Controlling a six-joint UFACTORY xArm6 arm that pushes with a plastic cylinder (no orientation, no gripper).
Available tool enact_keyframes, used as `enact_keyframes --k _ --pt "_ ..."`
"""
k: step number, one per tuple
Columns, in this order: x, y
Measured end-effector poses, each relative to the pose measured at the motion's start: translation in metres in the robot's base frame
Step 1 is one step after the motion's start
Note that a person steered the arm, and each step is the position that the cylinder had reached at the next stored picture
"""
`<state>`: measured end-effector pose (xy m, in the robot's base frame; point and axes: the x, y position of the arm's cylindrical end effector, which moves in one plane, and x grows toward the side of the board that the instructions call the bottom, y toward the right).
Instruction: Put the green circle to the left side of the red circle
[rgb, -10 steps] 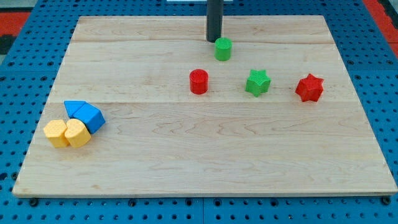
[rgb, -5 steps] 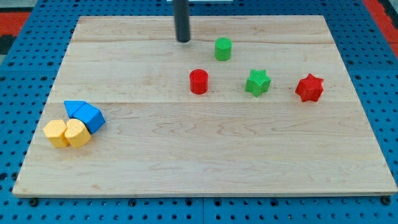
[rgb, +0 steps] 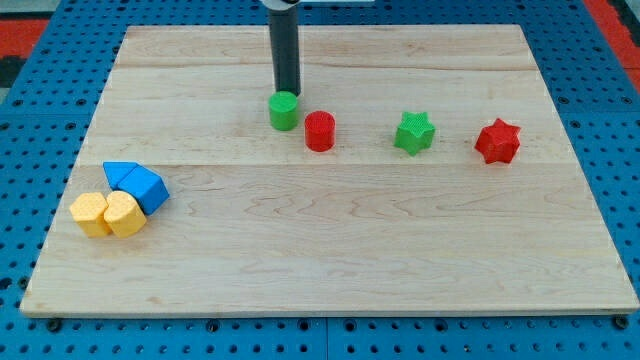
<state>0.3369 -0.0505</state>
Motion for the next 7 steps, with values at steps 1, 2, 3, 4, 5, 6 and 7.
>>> enact_keyframes --k 1,2,3,4,5,6,7 --pt "-0.018 -0.003" --pt "-0.023 0.016" --pt "-0.012 0.011" --pt "-0.007 -0.010" --pt "0.006 -0.019" --pt "0.032 -0.019" --pt "0.047 -0.035"
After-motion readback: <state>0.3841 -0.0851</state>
